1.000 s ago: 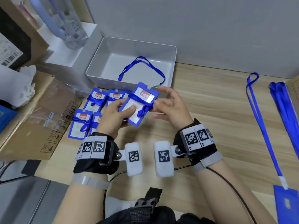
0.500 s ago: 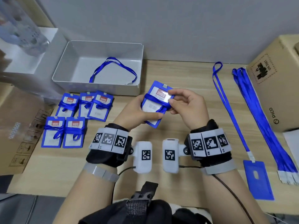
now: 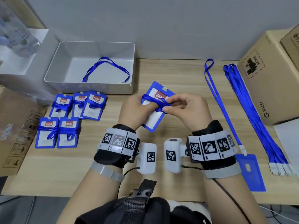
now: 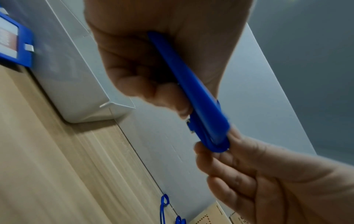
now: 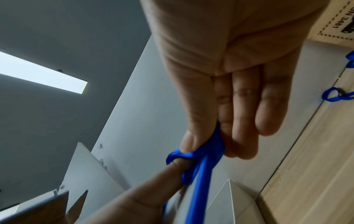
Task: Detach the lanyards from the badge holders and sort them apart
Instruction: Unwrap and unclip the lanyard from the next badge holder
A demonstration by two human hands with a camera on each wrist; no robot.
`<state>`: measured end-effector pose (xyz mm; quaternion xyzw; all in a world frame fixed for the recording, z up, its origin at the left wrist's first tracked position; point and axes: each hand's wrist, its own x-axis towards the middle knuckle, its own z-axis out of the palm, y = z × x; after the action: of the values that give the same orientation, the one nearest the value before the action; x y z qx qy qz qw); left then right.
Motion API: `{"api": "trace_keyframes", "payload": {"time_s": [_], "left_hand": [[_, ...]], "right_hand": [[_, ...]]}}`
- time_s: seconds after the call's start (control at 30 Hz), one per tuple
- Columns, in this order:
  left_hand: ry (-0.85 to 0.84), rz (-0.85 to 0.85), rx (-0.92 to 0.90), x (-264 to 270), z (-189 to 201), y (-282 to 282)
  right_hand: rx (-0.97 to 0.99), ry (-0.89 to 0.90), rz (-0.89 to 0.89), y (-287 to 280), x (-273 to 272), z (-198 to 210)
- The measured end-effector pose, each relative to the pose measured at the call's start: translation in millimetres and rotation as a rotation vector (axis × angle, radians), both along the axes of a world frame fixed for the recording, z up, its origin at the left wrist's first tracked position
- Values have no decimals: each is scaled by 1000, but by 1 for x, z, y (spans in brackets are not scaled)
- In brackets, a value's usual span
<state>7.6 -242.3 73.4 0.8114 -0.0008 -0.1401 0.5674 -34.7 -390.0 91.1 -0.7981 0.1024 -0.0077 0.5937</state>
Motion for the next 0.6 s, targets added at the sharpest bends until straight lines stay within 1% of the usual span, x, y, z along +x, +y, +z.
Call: {"api": "trace_keyframes", "payload": {"time_s": [0.07, 0.13, 0.17, 0.2, 0.27, 0.33, 0.37, 0.4, 0.47, 0.53, 0.6], "left_hand": [[-33, 11, 66, -1, -1, -1], [-45, 16, 88, -1, -4, -1], [-41, 20, 84, -1, -7, 0], [-27, 21, 64, 0, -9, 1], [49, -6, -14, -1, -13, 6], [100, -103, -87, -2, -15, 10], [103, -158, -93, -3, -15, 12], [85, -203, -54, -3, -15, 15], [3, -230, 70, -2, -20, 22], [-59, -130, 132, -1, -26, 33], [-92, -25, 122, 0, -30, 44]], "right_hand": [[-79, 1, -4, 2, 0, -2], [-162, -8, -12, 4, -1, -4], [-144, -22, -25, 5, -2, -5], [-51, -34, -46, 5, -2, -7], [292, -28, -107, 4, -3, -11], [614, -1, -208, 1, -3, -13], [733, 4, -266, -2, -4, -13], [824, -3, -317, -6, -4, -12], [916, -52, -378, -15, -6, -9], [925, -111, -411, -25, -7, -5], [898, -130, -439, -33, -8, -4]]}}
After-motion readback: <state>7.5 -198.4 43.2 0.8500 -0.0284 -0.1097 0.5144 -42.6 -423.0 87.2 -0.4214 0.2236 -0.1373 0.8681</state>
